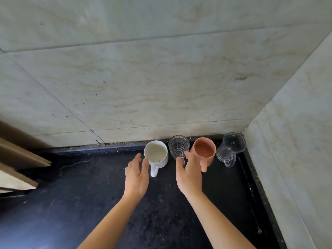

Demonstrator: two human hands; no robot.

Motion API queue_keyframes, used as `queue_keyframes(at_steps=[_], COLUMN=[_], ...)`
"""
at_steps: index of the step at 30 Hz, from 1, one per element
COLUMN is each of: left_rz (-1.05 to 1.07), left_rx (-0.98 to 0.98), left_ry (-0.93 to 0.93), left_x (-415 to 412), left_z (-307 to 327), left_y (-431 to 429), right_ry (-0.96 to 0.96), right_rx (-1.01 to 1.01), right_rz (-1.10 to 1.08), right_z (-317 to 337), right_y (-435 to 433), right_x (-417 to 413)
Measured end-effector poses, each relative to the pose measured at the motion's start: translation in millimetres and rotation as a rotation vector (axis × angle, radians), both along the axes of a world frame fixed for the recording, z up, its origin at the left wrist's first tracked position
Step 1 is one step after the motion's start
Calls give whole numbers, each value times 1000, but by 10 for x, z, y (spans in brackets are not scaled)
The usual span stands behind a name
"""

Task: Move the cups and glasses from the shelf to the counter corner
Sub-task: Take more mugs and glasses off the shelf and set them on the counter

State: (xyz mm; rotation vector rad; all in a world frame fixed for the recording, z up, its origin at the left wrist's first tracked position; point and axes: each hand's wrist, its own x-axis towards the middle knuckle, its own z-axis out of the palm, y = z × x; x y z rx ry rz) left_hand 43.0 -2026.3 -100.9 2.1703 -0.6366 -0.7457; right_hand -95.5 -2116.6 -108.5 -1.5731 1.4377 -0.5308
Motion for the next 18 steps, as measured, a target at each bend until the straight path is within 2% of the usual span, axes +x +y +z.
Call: queue_keyframes(at_steps=[5,9,13,18], left_rz=[-7,33,167,366], left_rx=[-73,18,221,378], left_ry=[-476,-880,-1044,-1082], left_x=[181,385,537,520], left_z=[827,1363,1676,1946], left_y=[479,1238,2242,3448], right_ry=[-105,-181,-287,-333], right_rx=[-410,-625,-671,-801], right_rz=[224,426,597,850], right_z=[626,995,1197,1535], right_y=[100,371,898,1909], right_x=[285,781,1227,1627])
